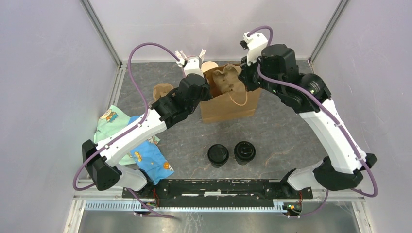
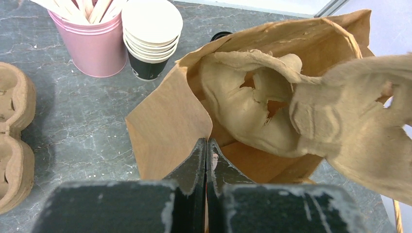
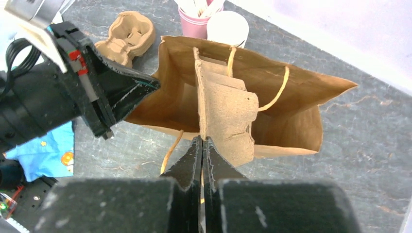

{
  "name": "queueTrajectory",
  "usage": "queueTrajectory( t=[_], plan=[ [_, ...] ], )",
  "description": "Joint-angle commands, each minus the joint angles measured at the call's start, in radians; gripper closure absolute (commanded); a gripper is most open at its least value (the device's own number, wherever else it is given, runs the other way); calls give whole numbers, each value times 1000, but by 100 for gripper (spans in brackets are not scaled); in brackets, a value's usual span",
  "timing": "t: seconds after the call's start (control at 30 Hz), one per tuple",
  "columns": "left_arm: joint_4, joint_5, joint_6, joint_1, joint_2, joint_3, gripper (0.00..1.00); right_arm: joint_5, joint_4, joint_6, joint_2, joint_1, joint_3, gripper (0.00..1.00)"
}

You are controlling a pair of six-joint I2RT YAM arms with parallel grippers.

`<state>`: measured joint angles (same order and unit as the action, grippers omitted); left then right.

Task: Pack the takeout coffee
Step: Place the cup tray in the takeout bag.

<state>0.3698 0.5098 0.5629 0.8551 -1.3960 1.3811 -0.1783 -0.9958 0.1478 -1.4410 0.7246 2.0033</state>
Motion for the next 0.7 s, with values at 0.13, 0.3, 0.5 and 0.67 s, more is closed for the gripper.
queueTrajectory(
  t=[0.13, 0.3, 0.5, 0.67],
  plan=[
    [-51, -29, -82, 4, 17, 24, 98, 154, 110, -310, 84, 1, -70, 100],
    [-72, -42, -114, 4, 21, 14, 98, 264, 132, -425, 92, 2, -79, 100],
    [-89, -66, -126, 4, 32, -4, 98, 249, 206, -646, 164, 3, -258, 100],
    [-89, -82, -126, 5, 35, -12, 98, 220, 274, -814, 228, 3, -364, 100]
  ],
)
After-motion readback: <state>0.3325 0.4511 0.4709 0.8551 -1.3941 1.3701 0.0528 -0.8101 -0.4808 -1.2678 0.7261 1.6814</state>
